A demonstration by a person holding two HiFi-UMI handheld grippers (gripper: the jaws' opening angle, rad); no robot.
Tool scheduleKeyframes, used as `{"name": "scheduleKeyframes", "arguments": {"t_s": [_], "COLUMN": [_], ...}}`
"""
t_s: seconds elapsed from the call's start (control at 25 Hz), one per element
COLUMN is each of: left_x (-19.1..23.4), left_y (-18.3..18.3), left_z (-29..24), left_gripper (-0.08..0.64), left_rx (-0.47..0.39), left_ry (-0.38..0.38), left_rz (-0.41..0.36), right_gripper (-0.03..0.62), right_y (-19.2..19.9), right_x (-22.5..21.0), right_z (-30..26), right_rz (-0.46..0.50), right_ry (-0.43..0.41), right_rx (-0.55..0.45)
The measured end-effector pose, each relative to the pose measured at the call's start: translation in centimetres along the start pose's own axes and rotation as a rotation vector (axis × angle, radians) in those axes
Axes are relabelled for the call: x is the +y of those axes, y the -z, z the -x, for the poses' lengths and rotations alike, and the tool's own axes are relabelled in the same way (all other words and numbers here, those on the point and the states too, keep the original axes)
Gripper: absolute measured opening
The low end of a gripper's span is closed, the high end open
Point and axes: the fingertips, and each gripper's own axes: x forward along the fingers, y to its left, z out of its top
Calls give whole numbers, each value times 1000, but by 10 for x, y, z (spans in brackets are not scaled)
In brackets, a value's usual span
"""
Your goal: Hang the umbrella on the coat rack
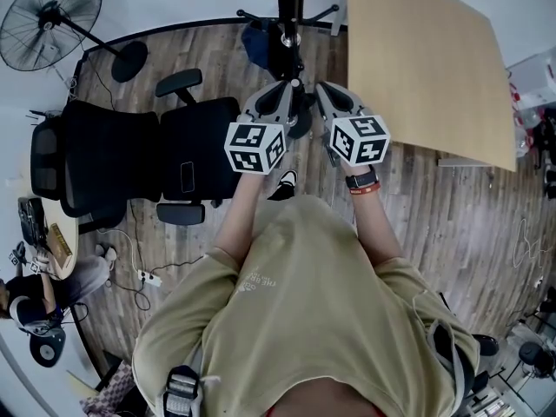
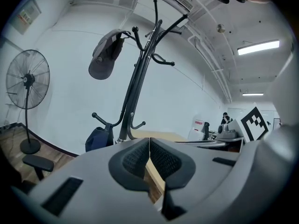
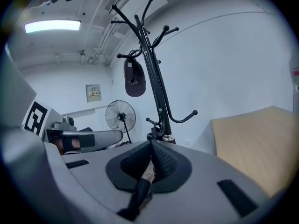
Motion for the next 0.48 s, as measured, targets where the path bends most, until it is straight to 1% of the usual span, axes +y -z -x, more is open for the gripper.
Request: {"name": "scheduleKeyframes", "arguments": {"t_s": [0.24,0.48], "left_x": [-14,-26], "left_y": [2,8], "left_z": [30,60], "left_gripper": [25,25], "left_rx": [-20,-40], "left_ry": [-35,-64], "left_rz": [-42,-39], "right_gripper": [15,15], "right_y": [4,5], "right_x": [7,15], "right_z": [30,62], "right_rz": [29,20], "right_ry": [35,54], "right_rx": [-25,-58]}}
